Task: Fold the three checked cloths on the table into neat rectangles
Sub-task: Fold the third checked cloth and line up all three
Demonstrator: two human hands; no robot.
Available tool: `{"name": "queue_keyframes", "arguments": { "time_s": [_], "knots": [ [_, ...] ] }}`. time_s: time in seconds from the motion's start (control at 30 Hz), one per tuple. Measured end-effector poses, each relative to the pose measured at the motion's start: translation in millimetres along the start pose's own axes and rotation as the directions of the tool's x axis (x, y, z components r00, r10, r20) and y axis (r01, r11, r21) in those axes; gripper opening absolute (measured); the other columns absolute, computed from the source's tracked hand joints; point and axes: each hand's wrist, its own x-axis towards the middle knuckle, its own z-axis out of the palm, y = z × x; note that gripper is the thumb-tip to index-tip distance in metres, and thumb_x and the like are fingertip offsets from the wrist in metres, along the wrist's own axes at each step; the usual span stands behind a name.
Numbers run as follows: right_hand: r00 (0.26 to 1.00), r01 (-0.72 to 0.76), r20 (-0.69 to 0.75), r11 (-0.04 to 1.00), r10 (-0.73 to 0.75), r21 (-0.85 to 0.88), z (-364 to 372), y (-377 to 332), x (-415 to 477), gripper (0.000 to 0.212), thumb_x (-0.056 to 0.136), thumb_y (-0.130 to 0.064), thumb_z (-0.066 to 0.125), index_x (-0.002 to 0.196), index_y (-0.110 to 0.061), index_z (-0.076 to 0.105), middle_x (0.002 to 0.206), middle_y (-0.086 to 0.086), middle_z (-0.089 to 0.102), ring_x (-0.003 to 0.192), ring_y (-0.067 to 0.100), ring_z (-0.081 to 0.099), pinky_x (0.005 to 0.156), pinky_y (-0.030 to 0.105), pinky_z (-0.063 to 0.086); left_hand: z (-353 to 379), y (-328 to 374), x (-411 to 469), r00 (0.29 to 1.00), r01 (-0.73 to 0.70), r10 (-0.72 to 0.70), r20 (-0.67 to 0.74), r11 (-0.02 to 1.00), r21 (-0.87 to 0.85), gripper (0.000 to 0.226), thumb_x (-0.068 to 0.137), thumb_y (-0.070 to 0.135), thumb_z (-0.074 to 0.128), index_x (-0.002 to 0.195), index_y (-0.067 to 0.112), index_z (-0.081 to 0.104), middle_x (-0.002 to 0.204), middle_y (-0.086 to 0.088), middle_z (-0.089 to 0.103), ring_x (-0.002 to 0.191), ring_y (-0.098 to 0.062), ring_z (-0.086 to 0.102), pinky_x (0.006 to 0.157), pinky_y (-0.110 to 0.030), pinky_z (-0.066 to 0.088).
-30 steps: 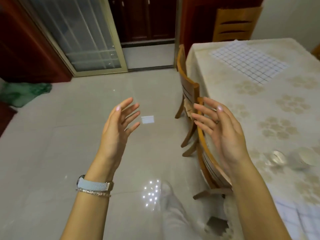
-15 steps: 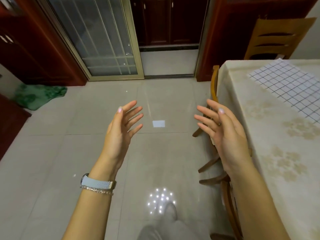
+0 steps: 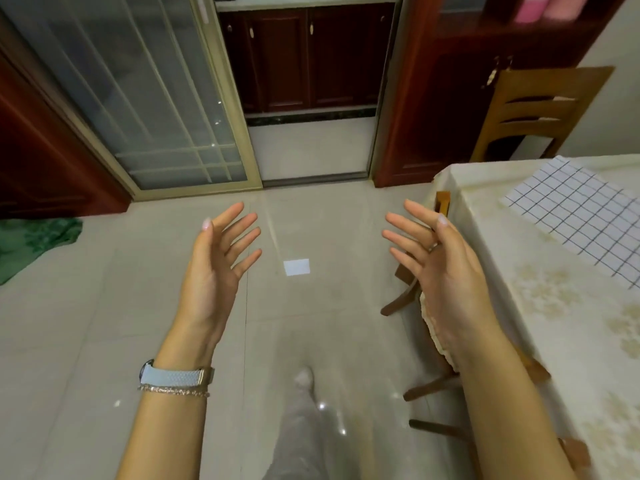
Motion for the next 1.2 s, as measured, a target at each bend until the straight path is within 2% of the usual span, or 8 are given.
{"name": "queue_keyframes", "arguments": {
  "time_s": [0.33, 0.5, 0.67, 0.9, 1.03, 1.13, 1.2],
  "knots": [
    [0.973, 0.071, -0.221, 0.997, -0.061, 0.038, 40, -17, 152, 0.041, 0.102, -0.04, 0.035, 0.13, -0.022, 0.059, 0.125, 0.004, 0.068, 0.118, 0.021, 0.064, 0.103, 0.043, 0.046, 25, 36, 216, 0.966, 0.034, -0.039, 0.256, 0.999, 0.022, 0.053, 0.102, 0.048, 0.026, 0.141, 0.02, 0.05, 0.138, -0.003, 0.06, 0.128, -0.021, 0.056, 0.109, -0.047, 0.04],
    [0.934, 0.095, -0.349, 0.995, -0.074, 0.044, 24, -22, 212, 0.042, 0.103, -0.037, 0.034, 0.132, -0.018, 0.058, 0.124, 0.006, 0.068, 0.118, 0.023, 0.064, 0.105, 0.044, 0.044, 70, 28, 299, 0.936, 0.078, -0.083, 0.343, 0.997, 0.029, 0.052, 0.104, 0.046, 0.025, 0.141, 0.019, 0.05, 0.136, -0.004, 0.061, 0.126, -0.021, 0.057, 0.109, -0.045, 0.042],
    [0.903, 0.111, -0.417, 0.994, -0.1, 0.002, -4, -29, 281, 0.041, 0.105, -0.035, 0.031, 0.132, -0.019, 0.057, 0.125, 0.005, 0.068, 0.118, 0.022, 0.064, 0.106, 0.046, 0.044, 126, 11, 377, 0.907, 0.107, -0.122, 0.404, 0.992, 0.06, 0.05, 0.105, 0.044, 0.025, 0.139, 0.019, 0.051, 0.134, -0.003, 0.062, 0.124, -0.02, 0.059, 0.109, -0.045, 0.042],
    [0.818, 0.135, -0.561, 0.99, -0.127, -0.028, -58, -45, 375, 0.04, 0.105, -0.035, 0.034, 0.131, -0.019, 0.059, 0.121, 0.003, 0.07, 0.114, 0.021, 0.066, 0.106, 0.047, 0.046, 222, -3, 479, 0.85, 0.074, -0.132, 0.51, 0.988, 0.132, 0.047, 0.104, 0.043, 0.028, 0.138, 0.02, 0.052, 0.134, -0.001, 0.063, 0.123, -0.017, 0.06, 0.108, -0.044, 0.043],
    [0.766, 0.141, -0.631, 0.99, -0.122, -0.02, -81, -58, 408, 0.038, 0.105, -0.033, 0.035, 0.129, -0.018, 0.06, 0.12, 0.004, 0.07, 0.113, 0.021, 0.066, 0.104, 0.046, 0.047, 275, -12, 516, 0.807, 0.077, -0.169, 0.566, 0.98, 0.184, 0.038, 0.106, 0.035, 0.03, 0.133, 0.025, 0.055, 0.131, 0.002, 0.065, 0.121, -0.014, 0.061, 0.108, -0.042, 0.044],
    [0.703, 0.147, -0.701, 0.989, -0.121, -0.023, -104, -63, 425, 0.036, 0.105, -0.032, 0.035, 0.128, -0.019, 0.06, 0.119, 0.003, 0.071, 0.113, 0.02, 0.066, 0.104, 0.046, 0.047, 319, -24, 545, 0.74, 0.075, -0.203, 0.642, 0.972, 0.222, 0.036, 0.102, 0.032, 0.044, 0.134, 0.021, 0.055, 0.132, 0.001, 0.064, 0.121, -0.015, 0.061, 0.108, -0.042, 0.044],
    [0.65, 0.149, -0.751, 0.989, -0.118, -0.026, -120, -65, 435, 0.035, 0.105, -0.032, 0.036, 0.127, -0.019, 0.061, 0.119, 0.002, 0.071, 0.112, 0.02, 0.067, 0.104, 0.045, 0.048, 352, -33, 564, 0.681, 0.067, -0.225, 0.697, 0.967, 0.247, 0.047, 0.09, 0.038, 0.055, 0.133, 0.021, 0.057, 0.132, 0.001, 0.064, 0.122, -0.015, 0.06, 0.107, -0.041, 0.045]
  ]
}}
